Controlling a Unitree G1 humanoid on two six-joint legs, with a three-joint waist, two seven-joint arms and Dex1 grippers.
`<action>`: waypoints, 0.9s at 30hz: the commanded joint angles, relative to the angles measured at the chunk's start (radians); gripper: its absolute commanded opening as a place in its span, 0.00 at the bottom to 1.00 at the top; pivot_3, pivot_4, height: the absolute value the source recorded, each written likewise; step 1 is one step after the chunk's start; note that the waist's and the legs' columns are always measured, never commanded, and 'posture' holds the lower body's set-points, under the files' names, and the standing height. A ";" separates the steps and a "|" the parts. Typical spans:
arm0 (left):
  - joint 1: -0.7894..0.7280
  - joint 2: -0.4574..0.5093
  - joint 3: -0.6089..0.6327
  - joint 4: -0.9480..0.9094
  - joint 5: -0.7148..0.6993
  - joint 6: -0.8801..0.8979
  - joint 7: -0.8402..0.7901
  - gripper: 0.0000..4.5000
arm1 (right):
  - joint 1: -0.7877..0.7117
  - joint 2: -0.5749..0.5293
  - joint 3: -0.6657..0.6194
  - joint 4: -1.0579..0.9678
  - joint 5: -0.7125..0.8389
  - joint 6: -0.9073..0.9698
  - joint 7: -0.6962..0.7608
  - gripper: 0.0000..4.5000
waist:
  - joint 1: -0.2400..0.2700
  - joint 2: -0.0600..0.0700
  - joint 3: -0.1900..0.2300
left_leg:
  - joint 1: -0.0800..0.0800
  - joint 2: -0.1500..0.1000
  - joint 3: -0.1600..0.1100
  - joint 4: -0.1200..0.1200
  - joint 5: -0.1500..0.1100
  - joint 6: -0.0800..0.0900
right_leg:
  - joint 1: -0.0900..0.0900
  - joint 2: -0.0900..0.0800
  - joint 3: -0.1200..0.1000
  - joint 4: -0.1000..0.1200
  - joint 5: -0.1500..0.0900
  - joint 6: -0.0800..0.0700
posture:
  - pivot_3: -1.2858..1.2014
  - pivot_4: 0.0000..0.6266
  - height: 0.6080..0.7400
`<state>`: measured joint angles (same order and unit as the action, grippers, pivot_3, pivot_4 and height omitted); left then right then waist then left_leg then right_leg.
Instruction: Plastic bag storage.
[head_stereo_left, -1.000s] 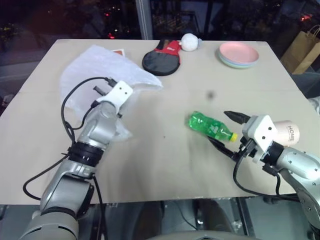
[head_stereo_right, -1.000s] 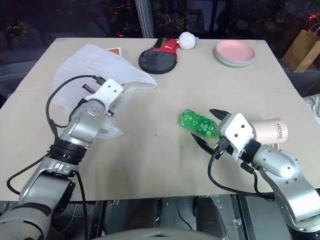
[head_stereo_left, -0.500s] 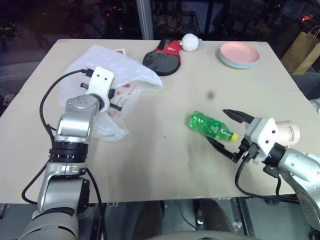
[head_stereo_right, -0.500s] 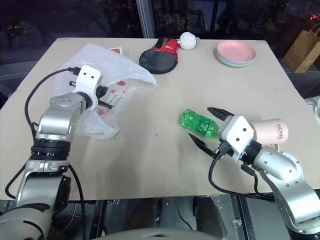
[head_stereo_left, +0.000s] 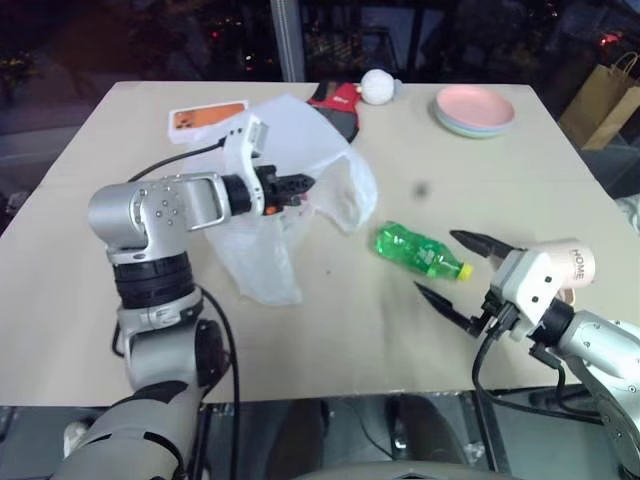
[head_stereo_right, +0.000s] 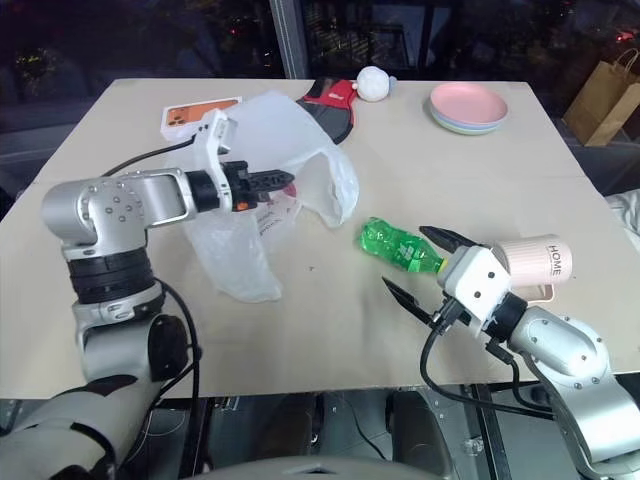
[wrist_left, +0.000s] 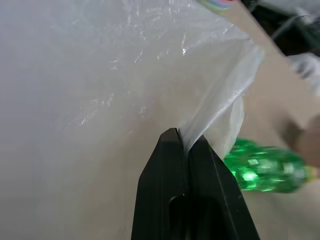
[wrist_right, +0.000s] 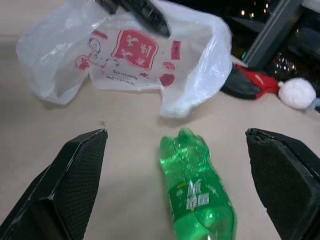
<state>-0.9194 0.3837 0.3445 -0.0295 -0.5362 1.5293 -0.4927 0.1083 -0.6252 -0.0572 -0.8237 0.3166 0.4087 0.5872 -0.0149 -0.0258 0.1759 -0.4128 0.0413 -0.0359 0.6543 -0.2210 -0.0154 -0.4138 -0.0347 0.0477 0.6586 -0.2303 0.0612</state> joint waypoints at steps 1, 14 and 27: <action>-0.054 -0.049 0.059 -0.032 -0.036 0.084 0.054 0.01 | 0.028 -0.031 -0.028 -0.037 -0.017 0.054 -0.019 1.00 | 0.000 0.000 0.000 | 0.000 0.000 0.000 0.000 0.000 0.000 | 0.000 0.000 0.000 0.000 0.000 0.000 | 0.52 0.24 1.00; -0.053 0.015 -0.045 0.046 0.061 -0.086 0.158 0.01 | 0.175 0.037 -0.313 -0.100 0.086 0.321 -0.127 1.00 | 0.004 0.000 0.000 | -0.001 0.000 0.000 -0.001 0.000 0.000 | -0.001 0.000 0.001 -0.001 0.002 -0.003 | 0.52 0.24 1.00; -0.069 -0.007 -0.119 0.105 0.078 -0.203 0.168 0.01 | 0.266 0.071 -0.349 0.038 0.050 0.387 -0.189 1.00 | 0.001 0.000 0.000 | 0.000 -0.001 0.002 -0.001 0.000 0.000 | -0.001 0.000 0.003 -0.001 0.000 0.000 | 0.52 0.24 1.00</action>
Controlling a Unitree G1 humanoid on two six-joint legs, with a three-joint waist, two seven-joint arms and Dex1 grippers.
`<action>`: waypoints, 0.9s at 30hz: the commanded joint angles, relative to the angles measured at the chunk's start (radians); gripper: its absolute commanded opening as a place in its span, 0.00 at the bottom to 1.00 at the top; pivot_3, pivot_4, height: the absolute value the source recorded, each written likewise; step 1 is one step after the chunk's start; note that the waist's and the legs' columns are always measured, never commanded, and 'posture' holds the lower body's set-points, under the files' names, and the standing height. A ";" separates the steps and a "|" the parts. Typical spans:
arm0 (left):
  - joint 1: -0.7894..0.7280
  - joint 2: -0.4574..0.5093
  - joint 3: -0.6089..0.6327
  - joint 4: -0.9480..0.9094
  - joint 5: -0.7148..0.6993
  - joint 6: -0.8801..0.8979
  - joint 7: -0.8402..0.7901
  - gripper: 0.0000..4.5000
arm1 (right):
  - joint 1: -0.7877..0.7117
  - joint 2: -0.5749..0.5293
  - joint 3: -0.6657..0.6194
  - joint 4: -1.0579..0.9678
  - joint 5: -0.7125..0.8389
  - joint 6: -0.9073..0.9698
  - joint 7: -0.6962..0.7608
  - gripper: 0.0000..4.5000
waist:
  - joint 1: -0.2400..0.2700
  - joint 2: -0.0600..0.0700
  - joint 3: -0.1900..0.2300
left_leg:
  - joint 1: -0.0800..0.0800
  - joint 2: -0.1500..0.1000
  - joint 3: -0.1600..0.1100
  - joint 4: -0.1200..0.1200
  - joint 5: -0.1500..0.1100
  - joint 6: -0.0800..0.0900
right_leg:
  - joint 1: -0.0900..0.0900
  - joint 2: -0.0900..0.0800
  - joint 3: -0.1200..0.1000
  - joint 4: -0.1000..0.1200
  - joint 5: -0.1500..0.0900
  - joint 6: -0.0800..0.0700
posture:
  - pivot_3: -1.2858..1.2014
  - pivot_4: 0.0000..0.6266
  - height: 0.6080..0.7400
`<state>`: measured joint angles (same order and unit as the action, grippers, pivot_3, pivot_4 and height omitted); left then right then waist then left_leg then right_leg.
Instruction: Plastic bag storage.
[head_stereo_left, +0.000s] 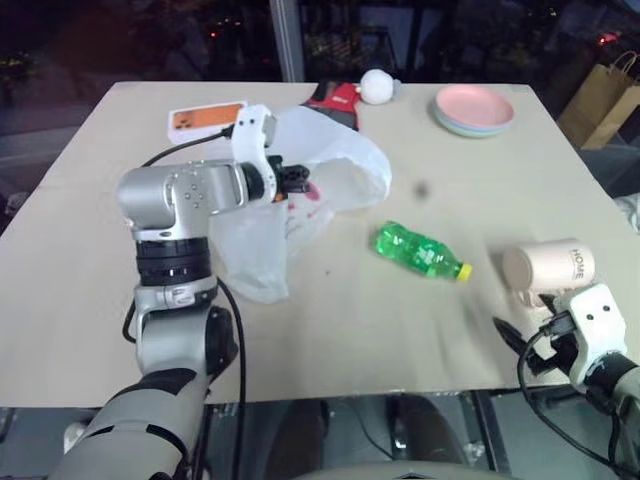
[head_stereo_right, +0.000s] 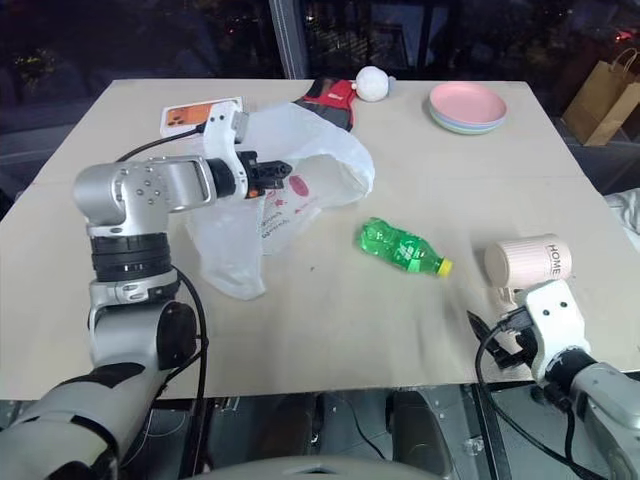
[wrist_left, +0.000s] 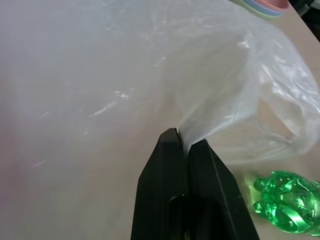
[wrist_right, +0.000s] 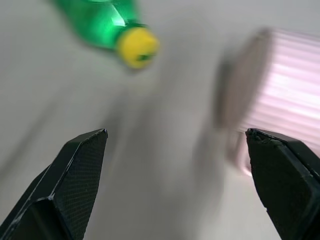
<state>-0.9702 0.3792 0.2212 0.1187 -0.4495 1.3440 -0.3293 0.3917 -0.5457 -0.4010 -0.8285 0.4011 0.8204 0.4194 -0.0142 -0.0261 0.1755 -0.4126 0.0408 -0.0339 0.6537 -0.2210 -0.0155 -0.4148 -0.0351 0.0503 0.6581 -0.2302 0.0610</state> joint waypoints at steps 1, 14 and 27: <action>-0.019 -0.006 0.004 -0.049 -0.010 -0.014 0.008 0.01 | -0.041 -0.011 0.009 0.085 -0.060 -0.039 -0.037 1.00 | 0.000 0.000 0.000 | 0.000 0.000 -0.001 0.000 0.000 0.000 | 0.000 0.000 0.000 0.000 0.000 0.000 | 0.52 0.24 1.00; -0.049 -0.019 0.064 -0.087 -0.031 0.066 0.051 0.00 | -0.215 -0.050 0.095 0.357 -0.136 -0.142 0.004 0.08 | -0.002 0.000 0.000 | 0.000 0.000 0.000 -0.001 0.000 0.000 | 0.000 0.000 0.000 0.000 0.001 -0.001 | 0.52 0.24 1.00; -0.182 0.017 0.169 0.089 -0.100 0.173 -0.009 0.00 | -0.687 -0.086 0.373 0.026 0.264 0.148 0.108 0.02 | -0.024 -0.001 0.001 | 0.000 0.000 -0.004 0.000 0.000 0.000 | 0.000 0.001 -0.002 0.001 0.000 0.001 | 0.52 0.24 1.00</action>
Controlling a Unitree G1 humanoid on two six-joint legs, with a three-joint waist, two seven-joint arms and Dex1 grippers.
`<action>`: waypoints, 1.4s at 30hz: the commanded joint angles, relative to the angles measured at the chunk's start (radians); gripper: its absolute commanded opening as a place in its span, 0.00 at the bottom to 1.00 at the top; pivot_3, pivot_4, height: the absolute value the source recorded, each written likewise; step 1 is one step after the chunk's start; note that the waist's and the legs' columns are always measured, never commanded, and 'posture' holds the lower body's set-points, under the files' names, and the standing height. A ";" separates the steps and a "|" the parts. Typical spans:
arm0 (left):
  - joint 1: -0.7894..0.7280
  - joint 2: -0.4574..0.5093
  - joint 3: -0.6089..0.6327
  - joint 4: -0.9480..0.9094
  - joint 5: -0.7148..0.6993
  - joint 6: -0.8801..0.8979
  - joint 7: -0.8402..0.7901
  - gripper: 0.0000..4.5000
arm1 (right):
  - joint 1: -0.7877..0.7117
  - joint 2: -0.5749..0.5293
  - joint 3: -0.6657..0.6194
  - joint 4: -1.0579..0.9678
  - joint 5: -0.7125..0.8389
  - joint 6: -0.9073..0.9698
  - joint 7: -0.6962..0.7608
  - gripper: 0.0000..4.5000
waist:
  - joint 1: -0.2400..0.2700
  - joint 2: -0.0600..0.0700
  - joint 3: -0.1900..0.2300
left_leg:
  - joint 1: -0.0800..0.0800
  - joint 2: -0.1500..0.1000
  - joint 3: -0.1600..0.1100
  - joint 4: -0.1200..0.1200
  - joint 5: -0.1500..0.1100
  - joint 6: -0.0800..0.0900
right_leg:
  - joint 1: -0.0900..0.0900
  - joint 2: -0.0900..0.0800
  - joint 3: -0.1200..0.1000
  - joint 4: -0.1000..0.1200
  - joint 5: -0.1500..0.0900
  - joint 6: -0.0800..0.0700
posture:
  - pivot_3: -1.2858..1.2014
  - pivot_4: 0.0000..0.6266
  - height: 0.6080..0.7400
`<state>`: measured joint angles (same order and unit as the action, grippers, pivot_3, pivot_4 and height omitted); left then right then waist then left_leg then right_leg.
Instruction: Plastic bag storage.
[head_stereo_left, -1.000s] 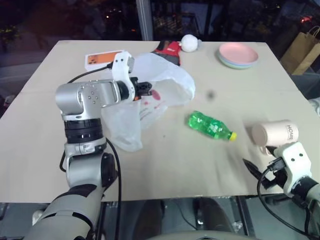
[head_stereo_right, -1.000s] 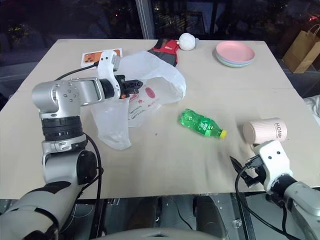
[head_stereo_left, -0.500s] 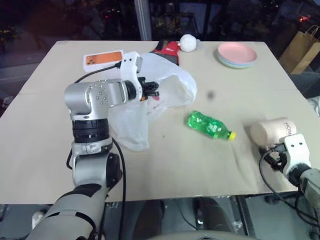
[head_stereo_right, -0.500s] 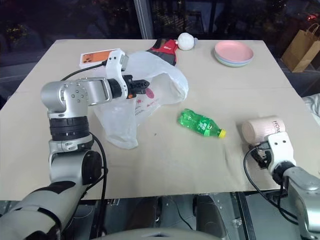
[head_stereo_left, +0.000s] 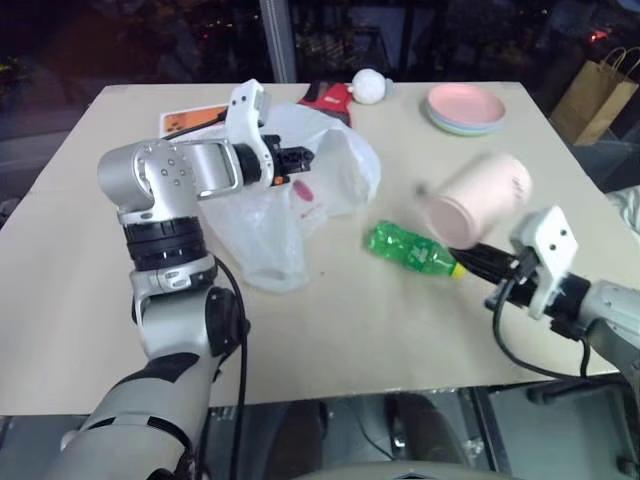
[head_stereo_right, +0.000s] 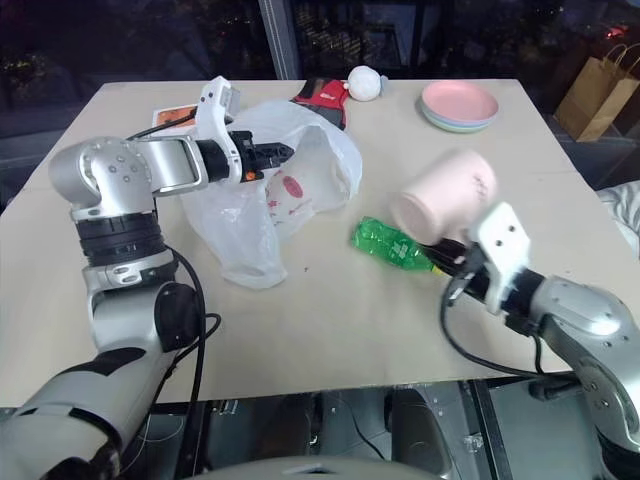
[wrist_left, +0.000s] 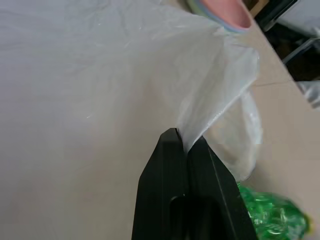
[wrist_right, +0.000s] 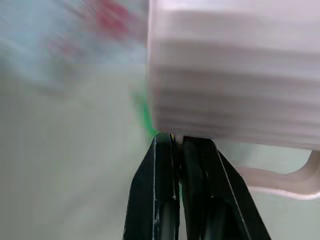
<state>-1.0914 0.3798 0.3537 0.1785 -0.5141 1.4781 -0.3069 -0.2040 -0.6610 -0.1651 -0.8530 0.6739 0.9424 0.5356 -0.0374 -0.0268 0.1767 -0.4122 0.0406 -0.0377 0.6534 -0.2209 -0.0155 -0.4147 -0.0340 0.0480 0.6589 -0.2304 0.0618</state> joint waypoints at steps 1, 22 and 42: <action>-0.075 0.019 0.036 0.042 -0.045 0.053 -0.043 0.00 | -0.142 0.043 0.203 0.097 -0.040 0.013 -0.001 0.02 | 0.000 0.000 0.000 | 0.000 0.000 0.000 0.000 0.000 0.000 | 0.000 0.000 0.000 0.000 0.000 0.000 | 0.52 0.24 1.00; -0.026 0.174 -0.046 0.011 -0.282 0.136 -0.105 0.00 | -0.553 0.257 0.613 0.874 -0.417 -0.316 0.333 0.02 | -0.003 0.000 0.002 | -0.004 -0.001 0.002 -0.003 0.000 0.000 | -0.005 -0.002 0.001 0.000 0.002 -0.003 | 0.52 0.24 1.00; 0.021 0.187 -0.008 0.065 -0.698 0.136 0.202 0.00 | -0.865 0.598 0.618 1.369 -0.654 -0.583 0.192 0.52 | -0.023 0.001 0.002 | -0.002 0.000 0.002 -0.005 0.001 -0.001 | -0.007 -0.001 0.002 0.004 0.002 -0.004 | 0.52 0.24 1.00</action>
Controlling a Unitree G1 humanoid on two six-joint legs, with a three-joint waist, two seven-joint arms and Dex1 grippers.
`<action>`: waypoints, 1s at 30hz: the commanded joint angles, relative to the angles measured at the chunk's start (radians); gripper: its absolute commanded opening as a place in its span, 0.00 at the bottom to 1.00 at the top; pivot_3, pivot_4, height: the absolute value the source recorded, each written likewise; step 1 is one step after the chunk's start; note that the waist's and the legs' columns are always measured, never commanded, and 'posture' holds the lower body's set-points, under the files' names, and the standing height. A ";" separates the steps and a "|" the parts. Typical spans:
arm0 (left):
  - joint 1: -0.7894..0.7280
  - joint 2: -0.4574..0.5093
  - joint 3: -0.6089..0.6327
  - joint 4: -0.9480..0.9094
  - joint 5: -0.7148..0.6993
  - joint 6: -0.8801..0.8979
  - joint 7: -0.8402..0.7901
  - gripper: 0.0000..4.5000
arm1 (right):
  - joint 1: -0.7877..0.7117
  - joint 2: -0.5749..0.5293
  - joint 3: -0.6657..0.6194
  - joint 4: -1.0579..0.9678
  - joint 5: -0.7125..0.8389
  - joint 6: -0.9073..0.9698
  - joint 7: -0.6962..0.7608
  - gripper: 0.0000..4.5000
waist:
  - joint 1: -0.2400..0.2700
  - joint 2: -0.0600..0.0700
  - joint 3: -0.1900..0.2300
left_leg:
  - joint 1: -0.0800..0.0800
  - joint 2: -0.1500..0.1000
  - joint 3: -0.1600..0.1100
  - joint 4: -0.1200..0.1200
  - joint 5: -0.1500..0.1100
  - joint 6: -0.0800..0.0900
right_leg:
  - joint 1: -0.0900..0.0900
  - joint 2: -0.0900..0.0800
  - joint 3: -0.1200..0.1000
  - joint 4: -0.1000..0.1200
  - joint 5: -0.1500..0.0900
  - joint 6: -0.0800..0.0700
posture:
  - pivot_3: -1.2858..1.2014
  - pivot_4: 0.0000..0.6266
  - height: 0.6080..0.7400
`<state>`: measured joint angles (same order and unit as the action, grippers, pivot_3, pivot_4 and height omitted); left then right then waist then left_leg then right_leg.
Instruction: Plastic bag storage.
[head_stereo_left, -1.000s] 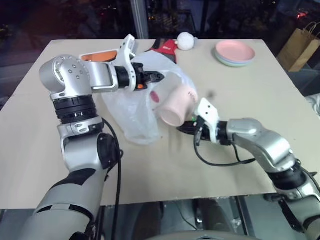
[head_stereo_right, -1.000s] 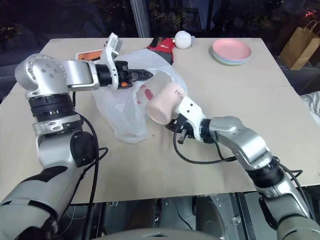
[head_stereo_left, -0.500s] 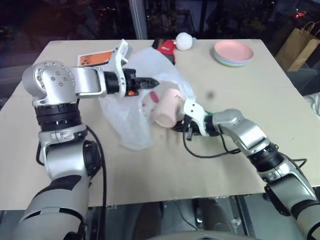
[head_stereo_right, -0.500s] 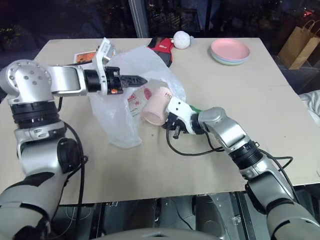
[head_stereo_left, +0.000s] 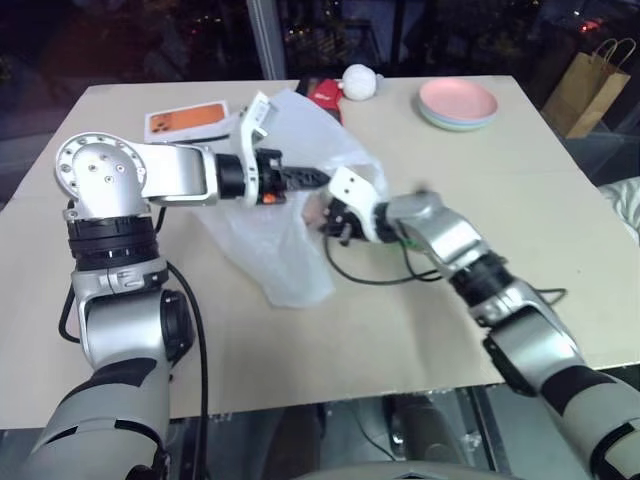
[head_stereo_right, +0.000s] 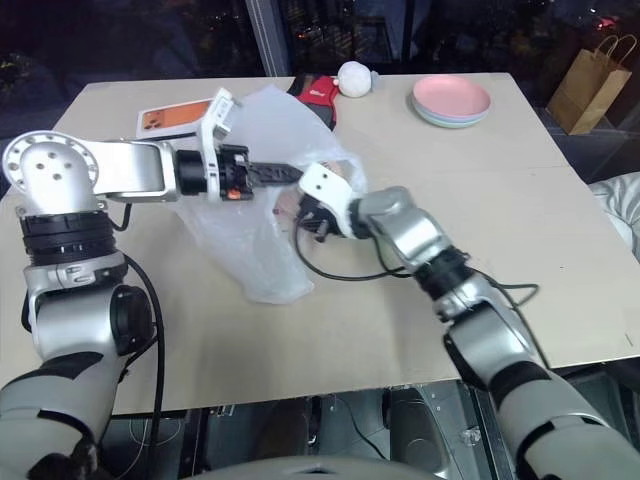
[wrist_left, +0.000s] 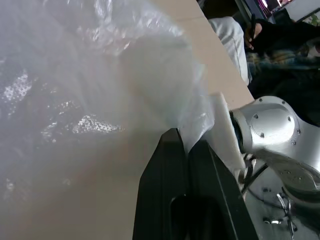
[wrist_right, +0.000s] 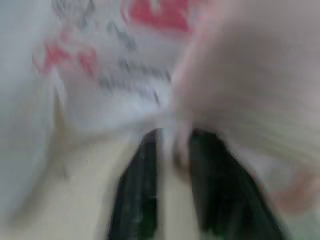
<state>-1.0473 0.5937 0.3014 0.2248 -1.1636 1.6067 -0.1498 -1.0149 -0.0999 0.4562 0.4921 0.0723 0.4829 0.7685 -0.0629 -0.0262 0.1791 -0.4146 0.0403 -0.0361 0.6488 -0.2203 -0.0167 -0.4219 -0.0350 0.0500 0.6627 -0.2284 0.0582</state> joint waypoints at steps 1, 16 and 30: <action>-0.025 -0.033 0.061 0.025 -0.045 0.008 0.062 0.00 | -0.045 0.037 -0.011 0.013 -0.054 -0.128 -0.031 0.63 | 0.007 0.000 0.000 | -0.001 0.000 0.000 0.000 0.000 0.000 | 0.000 0.000 0.000 -0.001 0.000 0.000 | 0.52 0.24 1.00; -0.044 -0.117 0.208 0.070 0.081 -0.038 0.159 0.00 | 0.339 -0.244 -0.207 -0.766 0.020 0.166 -0.045 0.97 | 0.022 0.000 0.000 | -0.002 -0.003 0.000 0.000 0.000 -0.001 | -0.001 -0.003 -0.001 0.000 0.000 0.000 | 0.52 0.24 1.00; -0.039 -0.111 0.088 -0.041 0.211 -0.181 0.007 0.00 | 0.444 -0.493 -0.216 -0.573 -0.020 0.178 0.005 0.99 | 0.022 -0.001 0.000 | -0.002 -0.003 0.002 0.000 0.000 -0.001 | -0.001 -0.003 0.001 -0.001 0.000 0.000 | 0.52 0.24 1.00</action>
<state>-1.0640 0.4634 0.4060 0.2490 -0.9612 1.4540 -0.1078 -0.5653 -0.5909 0.2296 -0.1446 0.0468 0.6891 0.7390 -0.0410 -0.0270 0.1794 -0.4164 0.0376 -0.0339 0.6488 -0.2200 -0.0177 -0.4227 -0.0378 0.0511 0.6613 -0.2285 0.0586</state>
